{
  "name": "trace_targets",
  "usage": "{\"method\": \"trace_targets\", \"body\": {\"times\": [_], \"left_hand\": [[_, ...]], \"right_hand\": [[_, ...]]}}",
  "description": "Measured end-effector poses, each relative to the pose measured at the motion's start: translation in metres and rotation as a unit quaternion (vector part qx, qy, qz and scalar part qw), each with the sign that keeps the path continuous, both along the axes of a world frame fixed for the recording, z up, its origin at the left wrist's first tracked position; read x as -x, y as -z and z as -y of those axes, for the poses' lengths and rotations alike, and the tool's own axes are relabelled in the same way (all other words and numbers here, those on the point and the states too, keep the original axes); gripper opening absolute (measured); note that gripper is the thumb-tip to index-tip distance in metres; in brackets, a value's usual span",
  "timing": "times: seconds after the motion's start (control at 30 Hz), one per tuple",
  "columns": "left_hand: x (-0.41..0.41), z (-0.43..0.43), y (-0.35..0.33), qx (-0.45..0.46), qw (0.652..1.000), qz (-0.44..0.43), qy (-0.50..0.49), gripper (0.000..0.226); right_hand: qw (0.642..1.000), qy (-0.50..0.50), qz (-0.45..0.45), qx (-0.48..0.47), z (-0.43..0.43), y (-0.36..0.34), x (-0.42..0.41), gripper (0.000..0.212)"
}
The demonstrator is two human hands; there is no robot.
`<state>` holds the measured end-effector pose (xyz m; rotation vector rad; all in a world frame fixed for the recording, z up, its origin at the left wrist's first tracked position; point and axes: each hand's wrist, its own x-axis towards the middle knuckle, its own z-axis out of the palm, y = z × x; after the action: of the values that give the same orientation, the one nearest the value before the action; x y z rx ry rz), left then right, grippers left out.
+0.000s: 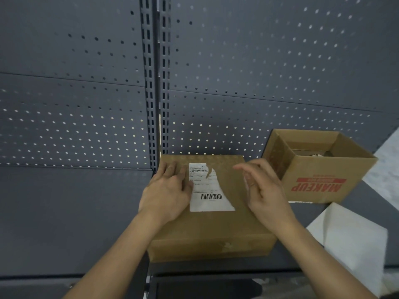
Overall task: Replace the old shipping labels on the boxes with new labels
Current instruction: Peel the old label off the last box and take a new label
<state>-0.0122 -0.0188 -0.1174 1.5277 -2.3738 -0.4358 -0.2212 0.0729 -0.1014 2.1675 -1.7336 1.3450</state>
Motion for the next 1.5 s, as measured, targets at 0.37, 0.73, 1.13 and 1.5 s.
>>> {"method": "trace_targets", "body": {"times": [0.37, 0.73, 1.13, 1.5], "left_hand": [[0.000, 0.002, 0.001, -0.007, 1.000, -0.002, 0.001, 0.058], [0.000, 0.000, 0.000, -0.004, 1.000, -0.008, -0.001, 0.059], [0.000, 0.000, 0.001, -0.001, 1.000, -0.014, -0.002, 0.062], [0.002, -0.002, 0.000, 0.013, 1.000, 0.002, -0.006, 0.057]], "right_hand": [[0.967, -0.096, -0.097, -0.217, -0.015, -0.008, 0.031, 0.018], [0.908, -0.152, -0.309, -0.239, -0.003, -0.031, 0.022, 0.018], [0.803, -0.144, -0.462, -0.349, 0.010, -0.058, 0.003, 0.031], [0.824, -0.094, -0.386, -0.405, 0.014, -0.056, 0.002, 0.025]]}}
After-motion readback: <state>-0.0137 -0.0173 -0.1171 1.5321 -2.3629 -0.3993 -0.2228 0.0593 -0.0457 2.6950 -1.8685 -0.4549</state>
